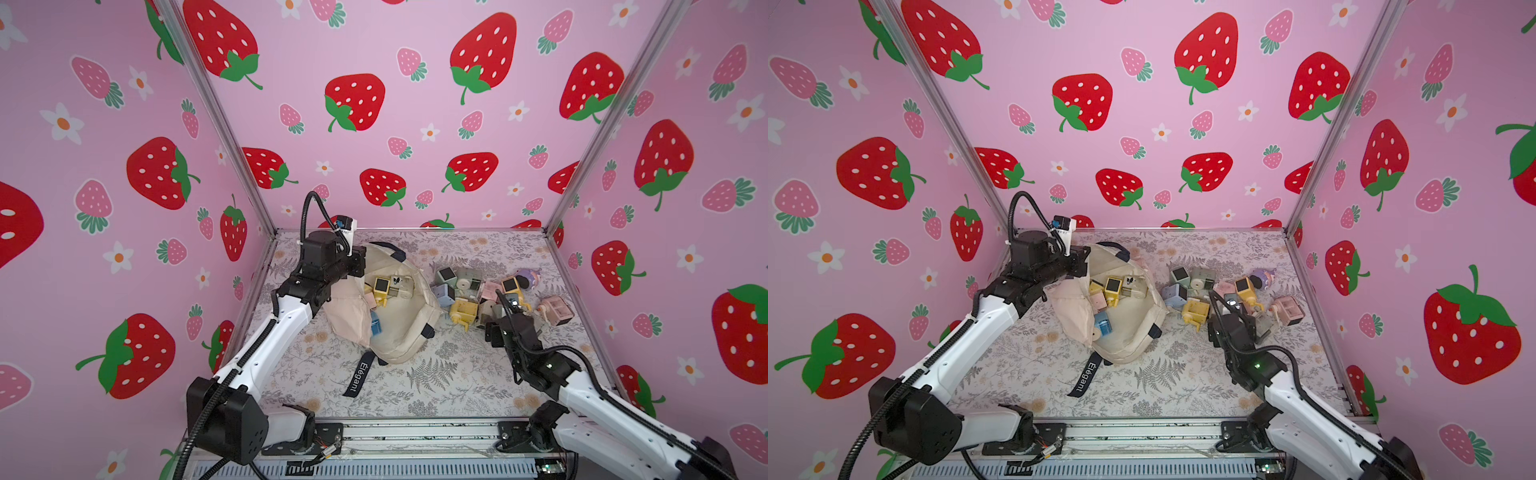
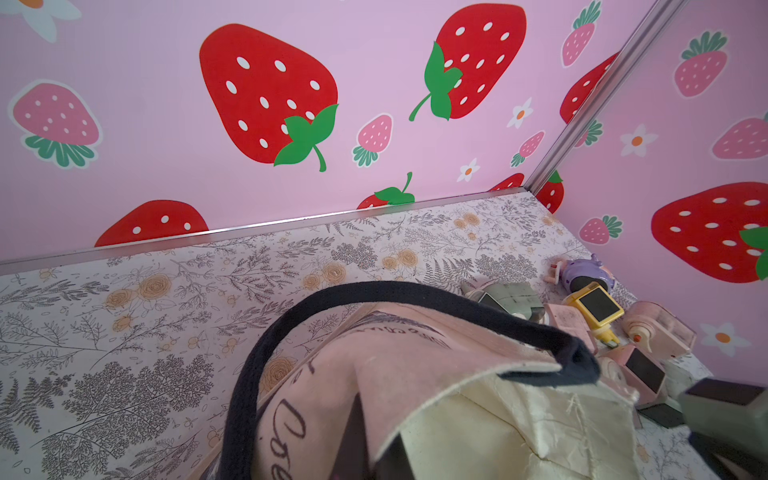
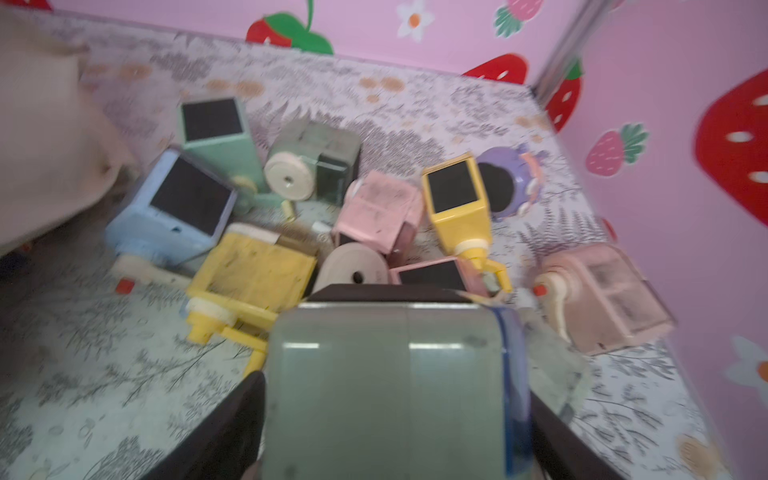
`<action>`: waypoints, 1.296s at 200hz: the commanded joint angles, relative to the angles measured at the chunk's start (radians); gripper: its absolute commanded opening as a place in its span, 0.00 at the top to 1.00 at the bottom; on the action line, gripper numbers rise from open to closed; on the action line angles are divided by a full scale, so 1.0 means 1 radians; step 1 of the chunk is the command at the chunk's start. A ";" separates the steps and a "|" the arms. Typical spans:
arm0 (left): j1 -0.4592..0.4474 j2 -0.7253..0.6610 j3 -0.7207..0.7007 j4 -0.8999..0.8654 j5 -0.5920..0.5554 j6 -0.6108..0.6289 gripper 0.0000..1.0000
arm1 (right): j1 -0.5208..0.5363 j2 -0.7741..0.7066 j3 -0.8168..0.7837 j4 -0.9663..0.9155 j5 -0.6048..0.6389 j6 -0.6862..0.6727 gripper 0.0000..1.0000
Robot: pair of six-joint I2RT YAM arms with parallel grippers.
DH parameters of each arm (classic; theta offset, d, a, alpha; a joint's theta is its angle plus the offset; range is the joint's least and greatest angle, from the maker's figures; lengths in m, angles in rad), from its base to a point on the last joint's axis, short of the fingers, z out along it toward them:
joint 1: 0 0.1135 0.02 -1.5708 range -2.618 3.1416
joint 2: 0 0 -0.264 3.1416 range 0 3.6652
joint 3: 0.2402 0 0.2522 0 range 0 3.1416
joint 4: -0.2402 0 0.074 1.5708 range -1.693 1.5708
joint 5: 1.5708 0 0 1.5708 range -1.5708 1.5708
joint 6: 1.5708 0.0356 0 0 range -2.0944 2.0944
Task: Take out the pencil sharpeners from the tote bags
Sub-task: Place the pencil sharpener at the center of the board.
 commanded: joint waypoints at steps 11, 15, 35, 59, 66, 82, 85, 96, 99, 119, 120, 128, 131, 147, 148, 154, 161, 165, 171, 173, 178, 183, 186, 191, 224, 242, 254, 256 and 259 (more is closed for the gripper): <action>-0.003 -0.001 0.057 0.065 0.014 0.005 1.00 | -0.012 0.064 0.046 0.064 -0.026 0.016 0.49; -0.002 -0.001 0.057 0.065 0.014 0.005 1.00 | -0.018 0.058 0.042 0.062 0.002 0.022 0.49; -0.005 0.001 0.058 0.067 0.017 0.005 1.00 | -0.068 0.015 0.017 0.062 0.035 0.047 0.50; -0.003 0.005 0.061 0.064 0.019 0.004 1.00 | -0.137 0.017 -0.002 0.102 -0.063 0.051 0.50; -0.004 0.005 0.060 0.065 0.020 0.004 1.00 | -0.144 0.025 -0.009 0.128 -0.109 0.046 0.50; -0.005 0.003 0.060 0.065 0.020 0.005 1.00 | -0.144 0.063 -0.021 0.198 -0.237 0.028 0.51; -0.004 0.003 0.060 0.065 0.020 0.004 1.00 | -0.144 0.070 -0.021 0.210 -0.259 0.023 0.51; -0.003 0.003 0.060 0.065 0.018 0.005 1.00 | -0.144 0.091 -0.017 0.236 -0.338 0.008 0.51; -0.002 0.003 0.060 0.064 0.018 0.005 1.00 | -0.144 0.095 -0.014 0.238 -0.354 0.006 0.51; -0.004 0.003 0.060 0.063 0.017 0.006 1.00 | -0.144 0.103 -0.007 0.243 -0.410 0.002 0.51; -0.005 0.002 0.060 0.063 0.017 0.006 1.00 | -0.144 0.102 -0.007 0.243 -0.410 0.002 0.51; -0.003 0.003 0.059 0.064 0.015 0.005 1.00 | -0.144 0.090 -0.011 0.243 -0.406 0.005 0.51; -0.004 0.003 0.059 0.064 0.015 0.005 1.00 | -0.144 0.085 -0.013 0.243 -0.401 0.005 0.51; -0.004 0.003 0.060 0.063 0.016 0.005 1.00 | -0.144 0.061 -0.019 0.232 -0.359 0.010 0.51; -0.004 0.004 0.060 0.063 0.016 0.005 1.00 | -0.144 0.060 -0.019 0.230 -0.357 0.012 0.51; -0.004 0.005 0.059 0.064 0.016 0.005 1.00 | -0.144 0.056 -0.019 0.221 -0.338 0.017 0.51; -0.004 0.005 0.061 0.063 0.017 0.005 1.00 | -0.144 0.053 -0.016 0.208 -0.318 0.021 0.50; -0.003 0.006 0.061 0.064 0.017 0.005 1.00 | -0.144 0.052 -0.015 0.200 -0.305 0.024 0.50; -0.004 0.006 0.061 0.063 0.018 0.005 1.00 | -0.145 0.053 -0.012 0.184 -0.279 0.033 0.50; -0.004 0.006 0.061 0.064 0.018 0.005 1.00 | -0.145 0.054 -0.011 0.178 -0.271 0.036 0.50; -0.004 0.006 0.061 0.063 0.018 0.005 1.00 | -0.144 0.052 -0.007 0.163 -0.247 0.043 0.50; -0.003 0.006 0.061 0.064 0.019 0.005 1.00 | -0.144 0.051 -0.005 0.150 -0.223 0.048 0.49; -0.004 0.006 0.062 0.064 0.019 0.006 1.00 | -0.144 0.049 -0.003 0.142 -0.208 0.049 0.49; -0.003 0.006 0.062 0.063 0.018 0.005 1.00 | -0.144 0.047 0.000 0.127 -0.182 0.051 0.49; -0.001 0.006 0.060 0.065 0.012 0.006 1.00 | -0.149 -0.011 -0.013 0.096 -0.074 0.046 0.50; -0.003 0.006 0.060 0.068 0.015 0.004 1.00 | -0.151 -0.047 -0.023 0.087 -0.059 0.051 0.52; -0.003 0.007 0.060 0.070 0.021 0.001 1.00 | -0.155 -0.074 -0.013 0.023 0.019 0.079 0.53; -0.002 0.008 0.060 0.070 0.022 0.001 1.00 | -0.156 -0.079 -0.009 0.008 0.036 0.084 0.53; -0.005 0.009 0.060 0.070 0.022 0.001 1.00 | -0.157 -0.087 -0.004 -0.015 0.063 0.088 0.53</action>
